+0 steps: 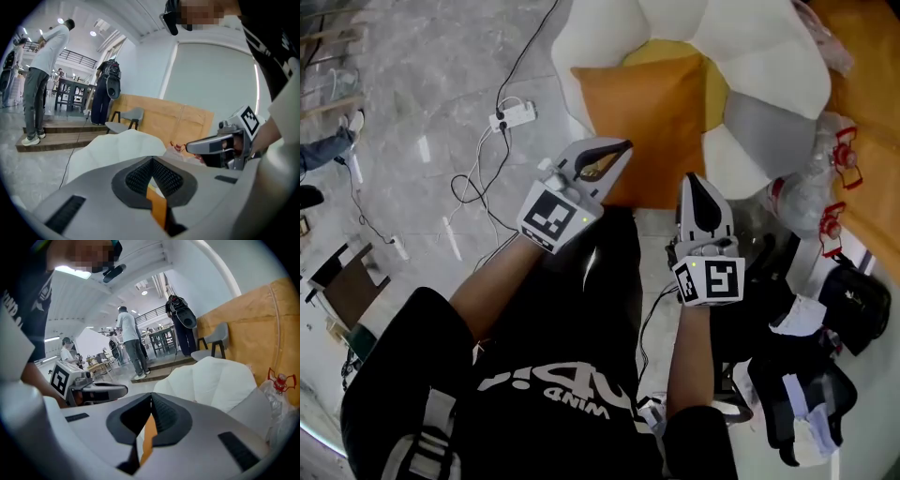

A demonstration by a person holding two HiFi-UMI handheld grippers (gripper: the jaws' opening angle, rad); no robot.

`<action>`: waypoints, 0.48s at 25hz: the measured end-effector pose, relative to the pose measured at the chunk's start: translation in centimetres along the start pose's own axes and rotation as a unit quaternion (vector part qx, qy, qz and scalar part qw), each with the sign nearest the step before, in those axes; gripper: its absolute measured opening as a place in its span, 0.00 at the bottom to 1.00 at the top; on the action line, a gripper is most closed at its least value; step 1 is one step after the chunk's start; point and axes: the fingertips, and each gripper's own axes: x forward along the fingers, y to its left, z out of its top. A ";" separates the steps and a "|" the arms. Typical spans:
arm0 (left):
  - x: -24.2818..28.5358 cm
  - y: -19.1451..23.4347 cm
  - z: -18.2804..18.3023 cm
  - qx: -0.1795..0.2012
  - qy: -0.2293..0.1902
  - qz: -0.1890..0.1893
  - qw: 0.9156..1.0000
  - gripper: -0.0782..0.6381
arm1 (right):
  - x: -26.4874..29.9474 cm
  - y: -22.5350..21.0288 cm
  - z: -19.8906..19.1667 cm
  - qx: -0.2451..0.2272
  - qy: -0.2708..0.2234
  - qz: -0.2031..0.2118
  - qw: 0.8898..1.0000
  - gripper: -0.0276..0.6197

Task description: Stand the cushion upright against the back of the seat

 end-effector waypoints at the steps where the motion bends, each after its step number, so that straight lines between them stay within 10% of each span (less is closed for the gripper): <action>1: 0.5 0.3 -1.2 -0.003 0.010 -0.001 1.000 0.12 | 0.7 -0.3 -0.9 0.004 0.004 0.001 1.000 0.07; 12: 5.3 5.1 -17.1 -0.063 0.095 0.019 0.993 0.12 | 9.8 -5.2 -13.2 0.065 0.072 0.012 0.995 0.07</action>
